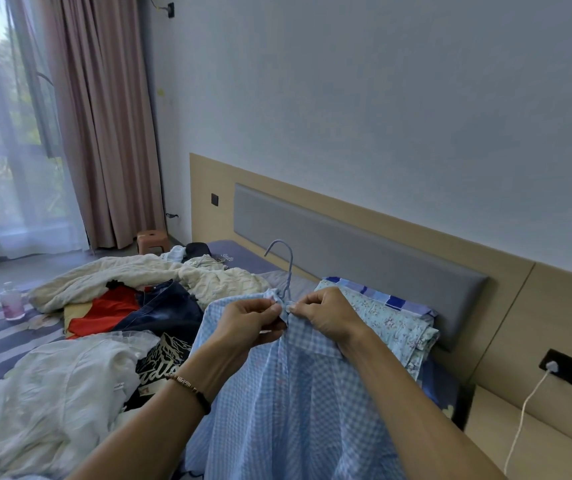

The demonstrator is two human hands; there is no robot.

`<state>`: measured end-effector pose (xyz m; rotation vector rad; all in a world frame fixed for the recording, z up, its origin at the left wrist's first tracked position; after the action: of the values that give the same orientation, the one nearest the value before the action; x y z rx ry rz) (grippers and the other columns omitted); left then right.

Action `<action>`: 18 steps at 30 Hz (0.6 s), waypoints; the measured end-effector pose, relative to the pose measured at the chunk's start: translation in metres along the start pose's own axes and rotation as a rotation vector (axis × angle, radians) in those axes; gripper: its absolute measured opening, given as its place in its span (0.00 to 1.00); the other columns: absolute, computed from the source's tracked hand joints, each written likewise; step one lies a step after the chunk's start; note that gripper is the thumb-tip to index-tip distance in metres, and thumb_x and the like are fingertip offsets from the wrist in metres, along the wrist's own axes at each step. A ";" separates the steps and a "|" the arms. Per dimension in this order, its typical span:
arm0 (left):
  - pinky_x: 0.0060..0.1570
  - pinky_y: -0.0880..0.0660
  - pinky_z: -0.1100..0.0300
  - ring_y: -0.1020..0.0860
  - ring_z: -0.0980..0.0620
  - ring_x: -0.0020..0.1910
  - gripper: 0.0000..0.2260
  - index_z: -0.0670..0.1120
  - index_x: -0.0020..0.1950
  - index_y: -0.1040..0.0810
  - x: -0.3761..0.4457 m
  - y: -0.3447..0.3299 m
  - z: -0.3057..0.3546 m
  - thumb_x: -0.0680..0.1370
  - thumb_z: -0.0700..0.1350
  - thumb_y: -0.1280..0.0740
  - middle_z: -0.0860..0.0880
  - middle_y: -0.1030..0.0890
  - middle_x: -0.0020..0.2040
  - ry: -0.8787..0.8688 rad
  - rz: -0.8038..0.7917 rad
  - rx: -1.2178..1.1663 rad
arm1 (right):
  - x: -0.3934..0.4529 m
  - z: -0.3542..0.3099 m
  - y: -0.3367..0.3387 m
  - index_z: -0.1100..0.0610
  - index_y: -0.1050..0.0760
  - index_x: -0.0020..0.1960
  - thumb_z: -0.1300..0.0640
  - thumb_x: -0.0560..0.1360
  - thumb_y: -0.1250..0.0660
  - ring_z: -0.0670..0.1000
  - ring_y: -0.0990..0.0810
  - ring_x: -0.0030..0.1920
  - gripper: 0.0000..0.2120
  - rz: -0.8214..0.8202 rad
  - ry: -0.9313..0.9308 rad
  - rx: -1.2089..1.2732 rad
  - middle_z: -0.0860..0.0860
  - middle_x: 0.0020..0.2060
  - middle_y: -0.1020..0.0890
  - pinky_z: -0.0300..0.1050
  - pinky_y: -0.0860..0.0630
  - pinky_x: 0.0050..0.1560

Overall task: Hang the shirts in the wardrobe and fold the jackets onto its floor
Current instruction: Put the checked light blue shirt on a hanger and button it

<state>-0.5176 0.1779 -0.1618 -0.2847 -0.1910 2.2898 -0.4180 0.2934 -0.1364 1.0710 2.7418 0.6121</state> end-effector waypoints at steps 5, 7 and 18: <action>0.36 0.21 0.61 0.18 0.51 0.34 0.05 0.38 0.42 0.18 -0.001 0.002 0.008 0.77 0.36 0.30 0.42 0.17 0.36 -0.081 -0.043 0.150 | -0.002 -0.005 -0.001 0.65 0.19 0.40 0.59 0.77 0.30 0.50 0.22 0.37 0.11 -0.009 0.019 0.021 0.56 0.35 0.19 0.46 0.24 0.42; 0.37 0.20 0.61 0.18 0.51 0.34 0.05 0.36 0.41 0.18 0.000 0.002 0.011 0.77 0.35 0.30 0.41 0.18 0.36 -0.098 -0.033 0.130 | -0.002 -0.009 -0.002 0.66 0.19 0.41 0.58 0.77 0.31 0.51 0.22 0.38 0.12 -0.013 0.030 0.030 0.56 0.35 0.19 0.46 0.24 0.42; 0.34 0.20 0.63 0.17 0.48 0.40 0.08 0.28 0.53 0.21 0.002 0.002 0.007 0.75 0.30 0.31 0.38 0.18 0.53 0.072 -0.014 -0.119 | -0.005 -0.023 -0.002 0.63 0.19 0.40 0.58 0.78 0.32 0.46 0.25 0.35 0.11 -0.057 0.102 -0.094 0.51 0.33 0.21 0.41 0.26 0.40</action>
<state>-0.5222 0.1781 -0.1557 -0.4255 -0.2918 2.2538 -0.4216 0.2811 -0.1162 0.9626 2.7865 0.8002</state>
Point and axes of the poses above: each hand's wrist, its own x-axis towards the middle knuckle, its own y-axis out of the back of the hand, z = x × y, the point moved 4 cm from there along x, towards the middle knuckle
